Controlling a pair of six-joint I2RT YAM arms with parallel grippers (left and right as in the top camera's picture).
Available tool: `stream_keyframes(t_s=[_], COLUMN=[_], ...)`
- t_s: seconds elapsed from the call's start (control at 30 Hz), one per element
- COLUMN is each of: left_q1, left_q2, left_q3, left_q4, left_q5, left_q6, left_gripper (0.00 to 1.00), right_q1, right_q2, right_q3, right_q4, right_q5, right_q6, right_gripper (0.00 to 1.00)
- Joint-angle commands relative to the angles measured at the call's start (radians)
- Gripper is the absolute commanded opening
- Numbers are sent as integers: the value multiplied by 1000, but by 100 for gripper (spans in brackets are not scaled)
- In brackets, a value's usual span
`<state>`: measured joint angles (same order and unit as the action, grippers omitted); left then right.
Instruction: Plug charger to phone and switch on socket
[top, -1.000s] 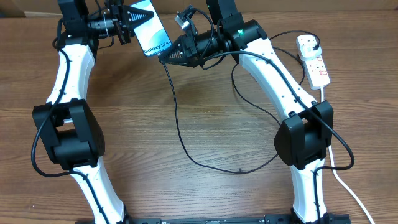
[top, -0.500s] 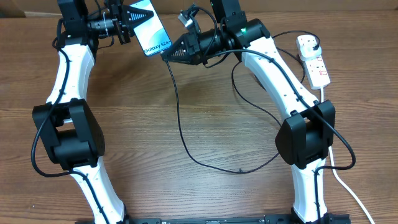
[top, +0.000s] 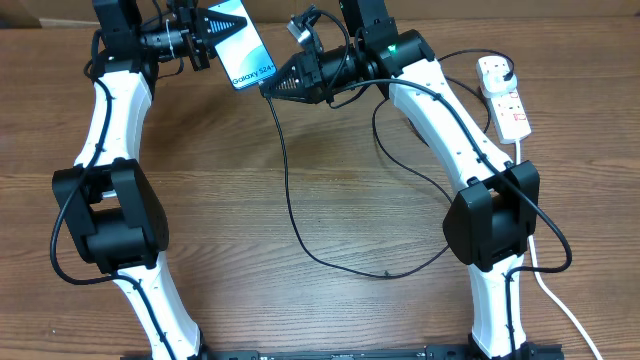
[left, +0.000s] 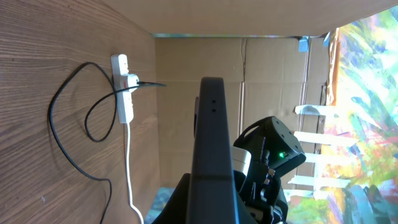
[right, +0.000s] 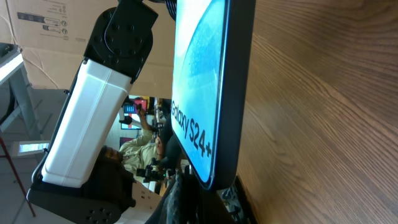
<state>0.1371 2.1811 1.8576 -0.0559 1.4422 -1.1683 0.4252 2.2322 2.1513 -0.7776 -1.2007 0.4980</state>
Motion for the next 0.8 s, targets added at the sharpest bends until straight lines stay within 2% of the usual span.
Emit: stream_keyframes(t_s=[0.0,0.77], left_q1=[-27,-29], left_q2=[-3,-3], left_q3=[14,14], left_q4=[2,5], left_q5=[35,29], left_q6=[27,16], left_gripper=[4,4], right_q1=[-14,-6], right_q2=[3,3], right_q3=[9,9], right_q4=[14,6], right_q5=[10,34], right_q6=[4,11], right_gripper=[4,4])
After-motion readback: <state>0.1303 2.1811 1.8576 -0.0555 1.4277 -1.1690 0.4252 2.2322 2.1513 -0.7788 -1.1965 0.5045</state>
